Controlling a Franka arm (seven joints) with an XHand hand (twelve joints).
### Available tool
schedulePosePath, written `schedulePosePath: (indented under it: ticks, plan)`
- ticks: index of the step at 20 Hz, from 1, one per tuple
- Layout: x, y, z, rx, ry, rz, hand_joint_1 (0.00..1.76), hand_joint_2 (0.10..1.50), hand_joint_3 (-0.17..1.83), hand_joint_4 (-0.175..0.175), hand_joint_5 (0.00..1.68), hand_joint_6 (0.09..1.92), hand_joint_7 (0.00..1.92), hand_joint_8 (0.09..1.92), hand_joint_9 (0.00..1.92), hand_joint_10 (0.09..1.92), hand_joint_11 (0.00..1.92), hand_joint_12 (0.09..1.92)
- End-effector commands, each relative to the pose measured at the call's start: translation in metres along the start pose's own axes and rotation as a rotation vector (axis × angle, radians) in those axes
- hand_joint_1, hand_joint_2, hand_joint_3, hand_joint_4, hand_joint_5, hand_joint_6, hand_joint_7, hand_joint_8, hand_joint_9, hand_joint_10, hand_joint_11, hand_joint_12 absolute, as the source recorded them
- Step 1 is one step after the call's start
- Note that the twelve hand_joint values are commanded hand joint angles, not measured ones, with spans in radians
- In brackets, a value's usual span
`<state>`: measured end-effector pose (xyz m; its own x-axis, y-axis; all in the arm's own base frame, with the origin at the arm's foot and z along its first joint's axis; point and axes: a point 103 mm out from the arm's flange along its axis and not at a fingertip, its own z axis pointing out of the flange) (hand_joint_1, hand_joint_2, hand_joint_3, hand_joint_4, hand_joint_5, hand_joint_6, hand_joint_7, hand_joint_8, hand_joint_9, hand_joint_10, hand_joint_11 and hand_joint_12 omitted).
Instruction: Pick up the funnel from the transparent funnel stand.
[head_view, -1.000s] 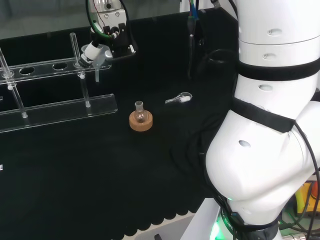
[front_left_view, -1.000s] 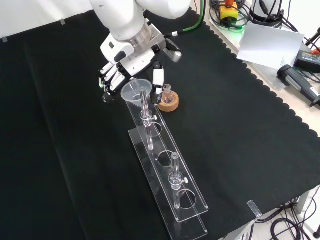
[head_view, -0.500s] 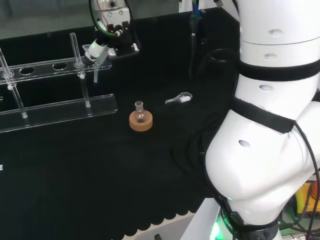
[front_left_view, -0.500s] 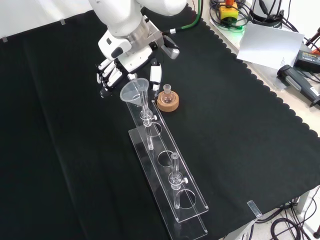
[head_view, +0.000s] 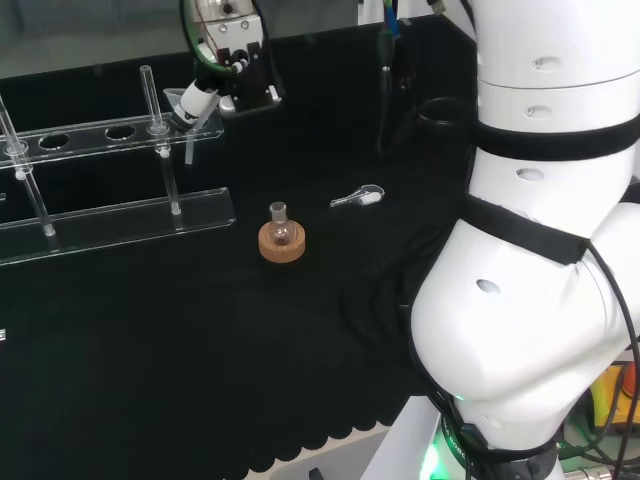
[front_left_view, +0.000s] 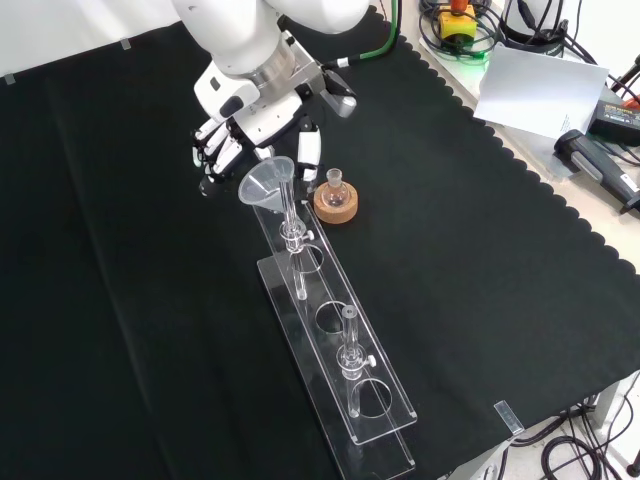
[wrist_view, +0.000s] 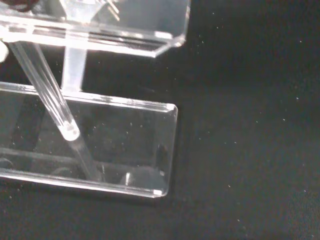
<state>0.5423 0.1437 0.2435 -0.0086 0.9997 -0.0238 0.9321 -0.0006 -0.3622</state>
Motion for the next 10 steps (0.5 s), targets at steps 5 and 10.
schedulePosePath:
  ticks: [5,10]
  plan:
    - [0.001,0.001,0.004,0.013,0.043,0.029,0.63,0.71,0.18,-0.064,0.44,0.09,0.78,0.45,0.36,0.66,0.0,0.84]
    - [-0.029,-0.002,0.005,0.005,0.054,0.02,0.66,0.62,0.41,-0.052,0.58,0.09,0.97,0.44,0.52,0.59,0.0,0.85]
